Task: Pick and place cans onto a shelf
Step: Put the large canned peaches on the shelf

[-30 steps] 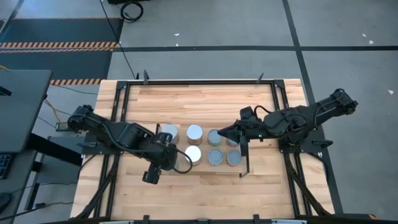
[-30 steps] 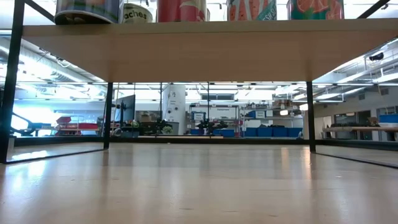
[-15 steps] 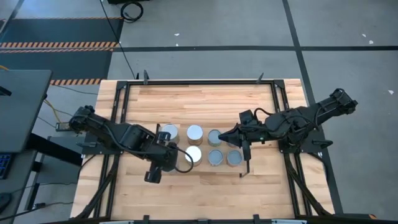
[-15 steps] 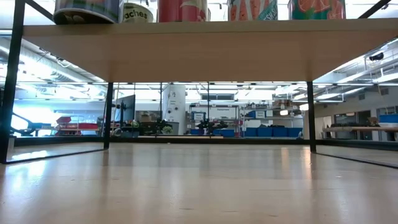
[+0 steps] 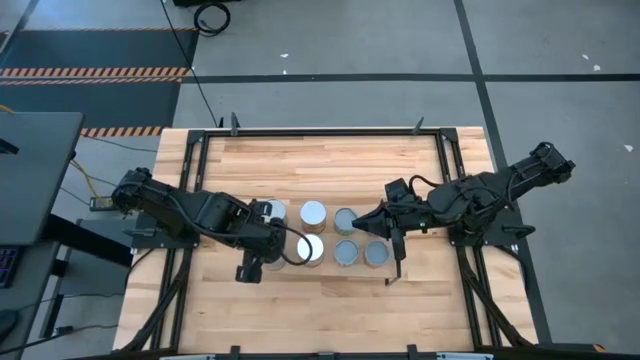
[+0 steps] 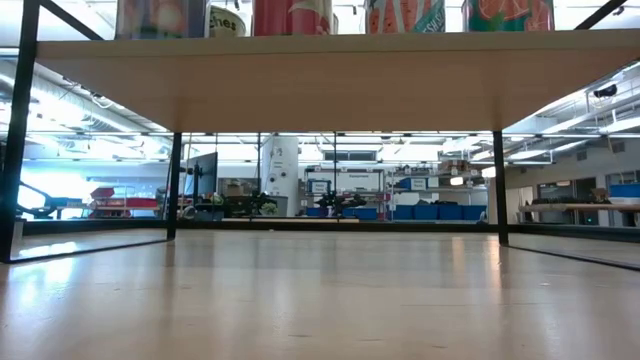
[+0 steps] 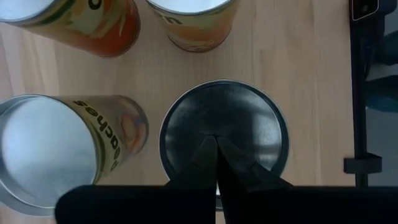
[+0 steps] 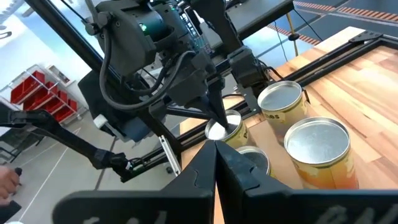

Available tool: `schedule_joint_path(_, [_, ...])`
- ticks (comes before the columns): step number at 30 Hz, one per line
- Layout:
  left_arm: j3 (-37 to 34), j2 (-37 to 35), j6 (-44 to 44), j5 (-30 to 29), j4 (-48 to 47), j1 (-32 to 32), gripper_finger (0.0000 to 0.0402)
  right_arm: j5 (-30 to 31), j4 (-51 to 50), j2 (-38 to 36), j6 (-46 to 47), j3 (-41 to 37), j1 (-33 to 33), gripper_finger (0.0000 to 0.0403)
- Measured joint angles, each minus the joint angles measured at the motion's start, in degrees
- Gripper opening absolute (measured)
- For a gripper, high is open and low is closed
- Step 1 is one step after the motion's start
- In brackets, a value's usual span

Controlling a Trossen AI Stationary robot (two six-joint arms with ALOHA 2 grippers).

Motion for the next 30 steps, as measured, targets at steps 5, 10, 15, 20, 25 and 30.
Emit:
schedule_joint_path(5, [-0.1,-0.5,0.1,0.1,-0.5,0.1,0.0006,0.0,0.0,0.0,0.0,0.0,0.1,0.0012])
schedule_joint_path(10, [0.9,-0.7,0.1,-0.1,-1.4,0.7,0.0006,0.1,0.0,0.0,-0.1,0.0,0.1,0.0013])
schedule_joint_path(15, [1.2,-0.7,0.1,-1.1,-1.1,0.8,0.0006,0.1,0.0,0.0,-0.1,0.0,0.1,0.0012])
schedule_joint_path(20, [1.3,-0.8,-0.5,-1.1,-0.9,0.7,0.0006,0.1,0.0,0.0,-0.1,0.0,0.1,0.0013])
schedule_joint_path(25, [1.4,-1.7,-2.8,1.6,-1.1,0.3,0.0006,0.2,-0.2,0.0,-0.2,0.0,0.1,0.0012])
schedule_joint_path(30, [-0.1,-1.2,-3.7,3.8,-1.4,-0.2,0.0006,0.3,-0.6,0.0,-0.2,0.0,0.1,0.0014])
